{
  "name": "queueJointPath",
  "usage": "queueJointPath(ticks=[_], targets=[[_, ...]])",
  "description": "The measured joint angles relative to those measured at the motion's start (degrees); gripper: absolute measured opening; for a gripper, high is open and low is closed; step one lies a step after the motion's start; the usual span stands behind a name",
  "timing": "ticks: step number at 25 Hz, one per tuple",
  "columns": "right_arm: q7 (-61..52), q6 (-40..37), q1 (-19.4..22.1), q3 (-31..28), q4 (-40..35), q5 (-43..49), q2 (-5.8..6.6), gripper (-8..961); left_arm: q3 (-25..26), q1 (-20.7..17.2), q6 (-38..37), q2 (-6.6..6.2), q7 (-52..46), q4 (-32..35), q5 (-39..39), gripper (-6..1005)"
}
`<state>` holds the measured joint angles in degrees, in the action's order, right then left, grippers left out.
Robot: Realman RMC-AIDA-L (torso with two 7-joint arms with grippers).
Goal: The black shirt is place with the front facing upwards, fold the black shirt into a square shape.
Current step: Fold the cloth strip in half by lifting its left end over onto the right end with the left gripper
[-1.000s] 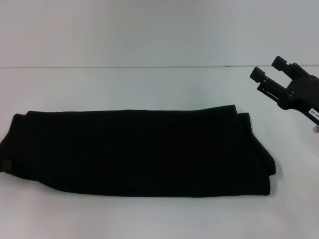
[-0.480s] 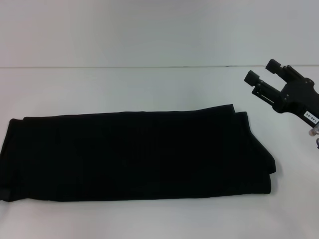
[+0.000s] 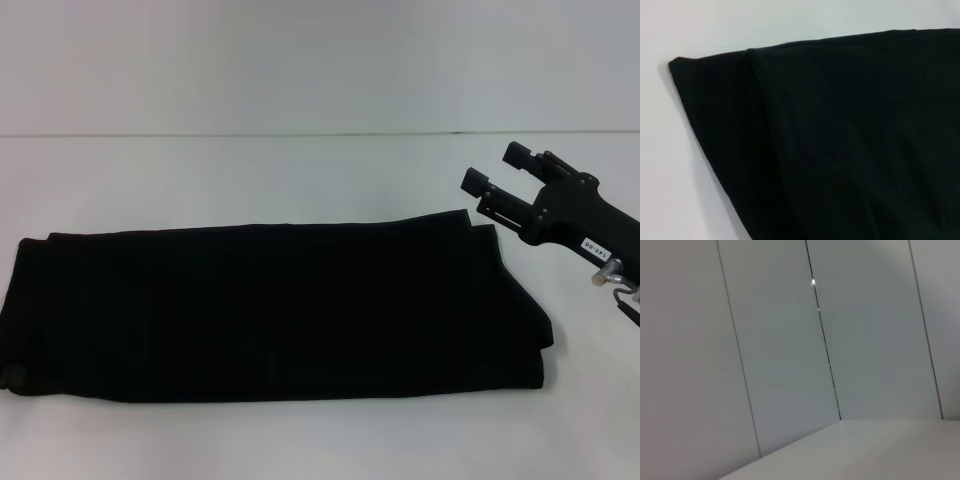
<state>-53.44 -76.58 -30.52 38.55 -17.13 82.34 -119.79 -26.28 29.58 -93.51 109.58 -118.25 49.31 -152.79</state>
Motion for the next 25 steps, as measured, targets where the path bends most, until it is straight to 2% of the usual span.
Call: queueJointPath(ticks=[21,25], targets=[[4.4,-0.4,-0.6,0.1,1.0,0.0,-0.35,825,0.3,-0.5,-0.8,-2.01,-9.2,2.5,-0.5,210],[5.3,-0.2,-1.2,0.1,1.4,-0.1,-0.37,824,0.5,-1.2,-1.9,-2.39,-10.4,2.9,-1.3,396]])
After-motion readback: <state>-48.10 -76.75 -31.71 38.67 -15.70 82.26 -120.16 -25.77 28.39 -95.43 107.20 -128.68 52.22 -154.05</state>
